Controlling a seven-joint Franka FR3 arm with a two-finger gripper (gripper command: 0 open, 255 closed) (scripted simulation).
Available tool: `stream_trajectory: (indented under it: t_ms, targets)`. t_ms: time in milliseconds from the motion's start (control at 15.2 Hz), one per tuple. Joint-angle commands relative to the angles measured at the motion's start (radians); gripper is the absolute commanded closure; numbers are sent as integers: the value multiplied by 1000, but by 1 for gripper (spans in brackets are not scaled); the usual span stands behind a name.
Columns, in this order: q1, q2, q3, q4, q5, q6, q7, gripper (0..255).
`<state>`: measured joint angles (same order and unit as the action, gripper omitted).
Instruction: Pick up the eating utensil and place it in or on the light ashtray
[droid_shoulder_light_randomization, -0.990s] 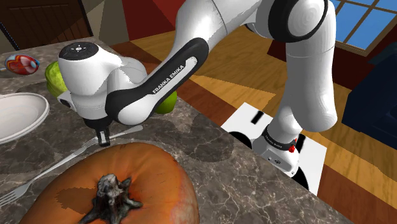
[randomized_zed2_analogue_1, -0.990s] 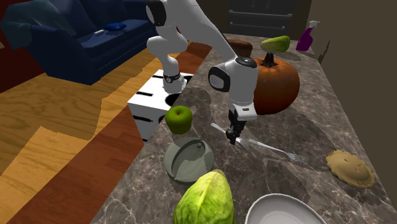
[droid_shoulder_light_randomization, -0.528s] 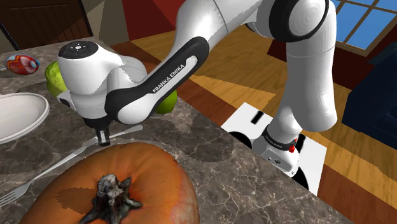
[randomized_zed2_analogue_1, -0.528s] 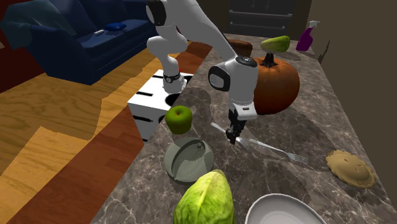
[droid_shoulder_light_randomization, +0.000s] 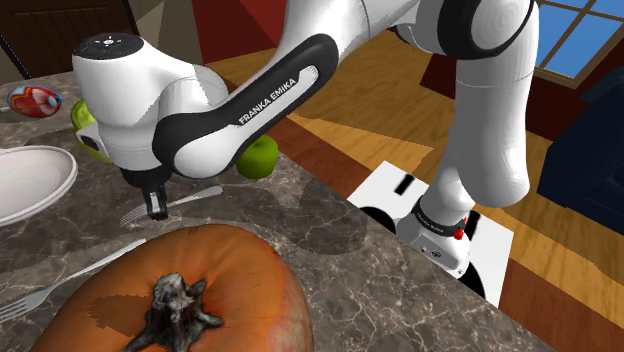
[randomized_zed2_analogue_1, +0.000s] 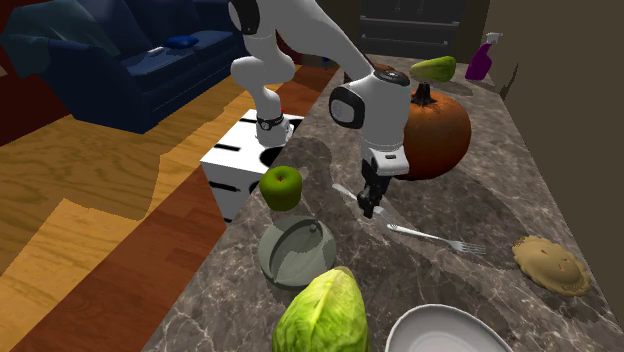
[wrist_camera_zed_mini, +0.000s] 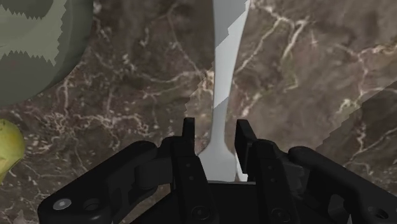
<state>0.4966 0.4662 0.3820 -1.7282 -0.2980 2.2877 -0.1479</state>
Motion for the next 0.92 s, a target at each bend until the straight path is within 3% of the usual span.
stream_trajectory:
  t_ms: [0, 660, 858]
  targets:
    - [-3, -12, 4, 11, 8, -22, -7, 255]
    - [-11, -63, 21, 64, 41, -122, -33, 255]
    - [-59, -58, 7, 61, 53, -107, -98, 255]
